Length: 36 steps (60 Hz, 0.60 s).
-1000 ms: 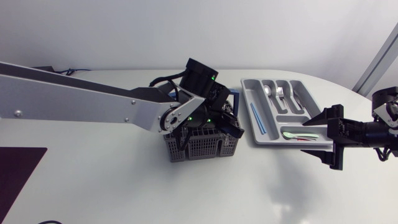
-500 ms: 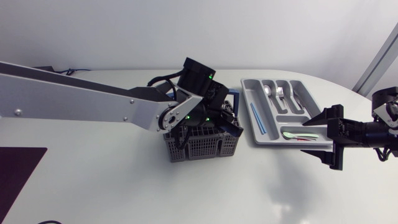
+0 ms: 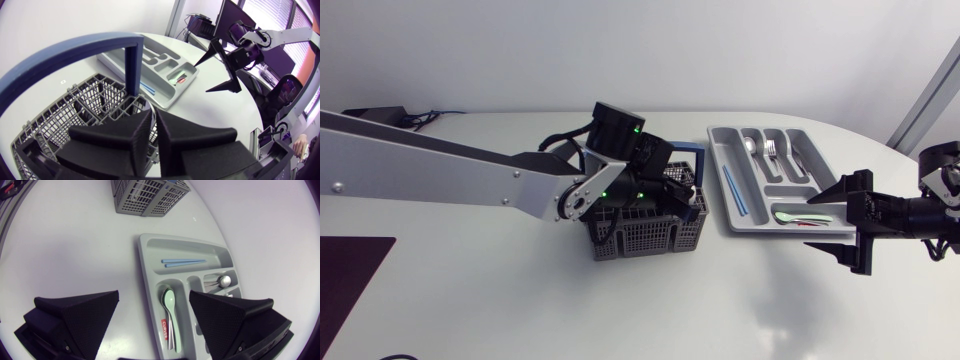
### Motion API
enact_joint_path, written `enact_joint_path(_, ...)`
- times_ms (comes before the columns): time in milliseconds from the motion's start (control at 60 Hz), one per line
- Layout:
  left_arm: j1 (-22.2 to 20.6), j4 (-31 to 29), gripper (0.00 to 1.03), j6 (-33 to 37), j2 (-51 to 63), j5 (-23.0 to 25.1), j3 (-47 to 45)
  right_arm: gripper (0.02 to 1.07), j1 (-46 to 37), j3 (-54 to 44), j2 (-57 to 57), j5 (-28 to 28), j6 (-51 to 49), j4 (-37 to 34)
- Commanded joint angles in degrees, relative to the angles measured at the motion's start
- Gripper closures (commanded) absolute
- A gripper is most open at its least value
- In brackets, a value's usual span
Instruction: Unload the cutlery basket into the drawer organizer.
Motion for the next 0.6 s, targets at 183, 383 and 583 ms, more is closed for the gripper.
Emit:
enact_joint_path(183,0.3,3.0,0.90,-2.1,-3.5,1.4,-2.9,0.06,-0.6,-1.5,0.7,-0.4,-0.5,0.5)
enact_joint_path(383,-0.3,0.7,0.81,-0.9,-3.0,1.4,-1.4,0.06,-0.8,-1.7,0.8,-0.6,-0.6,0.6)
enact_joint_path(583,-0.6,-2.8,0.61,-0.8,-2.1,1.3,0.8,0.06,-1.0,-1.8,0.8,-0.8,-0.6,0.6)
